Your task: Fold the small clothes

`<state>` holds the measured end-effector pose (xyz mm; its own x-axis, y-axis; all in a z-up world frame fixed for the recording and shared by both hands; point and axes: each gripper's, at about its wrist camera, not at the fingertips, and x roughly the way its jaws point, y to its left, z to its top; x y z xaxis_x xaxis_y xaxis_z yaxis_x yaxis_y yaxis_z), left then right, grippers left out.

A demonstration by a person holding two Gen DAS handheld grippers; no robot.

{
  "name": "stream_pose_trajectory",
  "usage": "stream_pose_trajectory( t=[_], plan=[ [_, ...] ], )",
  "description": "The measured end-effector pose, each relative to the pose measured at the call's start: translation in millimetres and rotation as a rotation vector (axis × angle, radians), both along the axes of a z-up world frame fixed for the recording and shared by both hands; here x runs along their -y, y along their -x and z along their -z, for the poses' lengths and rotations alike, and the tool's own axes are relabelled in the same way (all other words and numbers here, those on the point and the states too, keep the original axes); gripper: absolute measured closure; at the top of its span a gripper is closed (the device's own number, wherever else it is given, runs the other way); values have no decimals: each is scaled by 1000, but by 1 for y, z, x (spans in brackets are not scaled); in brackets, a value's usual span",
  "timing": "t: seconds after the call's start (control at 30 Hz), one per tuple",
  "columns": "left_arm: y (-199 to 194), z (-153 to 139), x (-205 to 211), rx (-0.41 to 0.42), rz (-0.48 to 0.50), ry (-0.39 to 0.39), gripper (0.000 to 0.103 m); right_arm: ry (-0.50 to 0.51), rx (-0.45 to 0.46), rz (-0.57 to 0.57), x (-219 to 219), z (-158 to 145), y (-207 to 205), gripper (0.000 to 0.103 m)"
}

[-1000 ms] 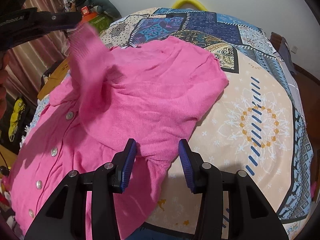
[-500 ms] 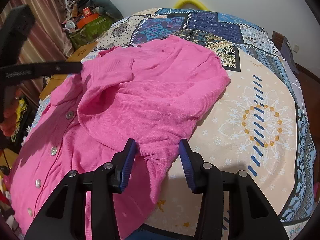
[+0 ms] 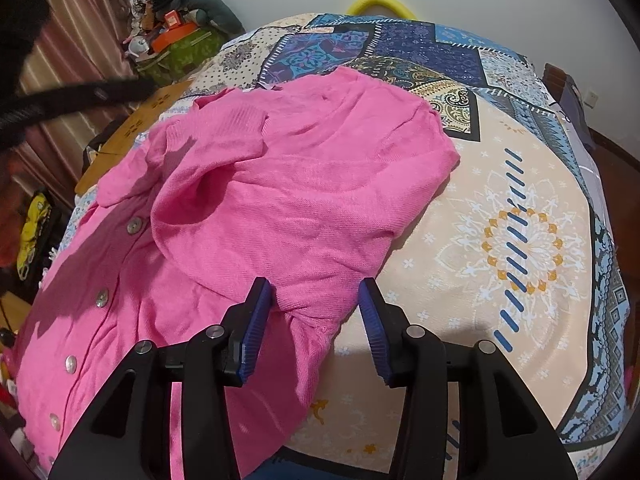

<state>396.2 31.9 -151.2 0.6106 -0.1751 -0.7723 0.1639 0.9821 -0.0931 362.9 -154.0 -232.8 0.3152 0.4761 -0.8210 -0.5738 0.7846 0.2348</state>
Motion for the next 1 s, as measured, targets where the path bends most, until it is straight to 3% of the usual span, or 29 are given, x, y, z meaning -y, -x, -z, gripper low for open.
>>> stream_pose_trajectory(
  t=[0.13, 0.2, 0.27, 0.3, 0.47, 0.6, 0.7, 0.83, 1.0],
  plan=[
    [-4, 2, -15, -79, -13, 62, 102, 11, 2, 4, -2, 0, 1, 61],
    [-5, 14, -18, -117, -24, 74, 94, 10, 1, 8, -2, 0, 1, 60],
    [-7, 29, -19, -153, -35, 92, 75, 4, 0, 9, -2, 1, 0, 59],
    [-9, 36, -19, -163, -43, 99, 73, 3, 0, 8, -2, 1, 0, 59],
    [-25, 70, -21, -242, -90, 139, 73, 8, 8, -4, -3, 1, 1, 58],
    [-34, 79, -26, -238, -118, 182, 73, 11, 22, -14, -3, 2, 3, 57],
    [-39, 79, -25, -227, -125, 175, 73, 9, 29, -18, -3, 2, 5, 56],
    [-43, 73, -18, -195, -111, 128, 95, 5, 28, -15, -3, 3, 5, 56],
    [-26, 41, -10, -101, -94, 101, 97, 10, 24, -14, -3, 2, 5, 56]
  ],
)
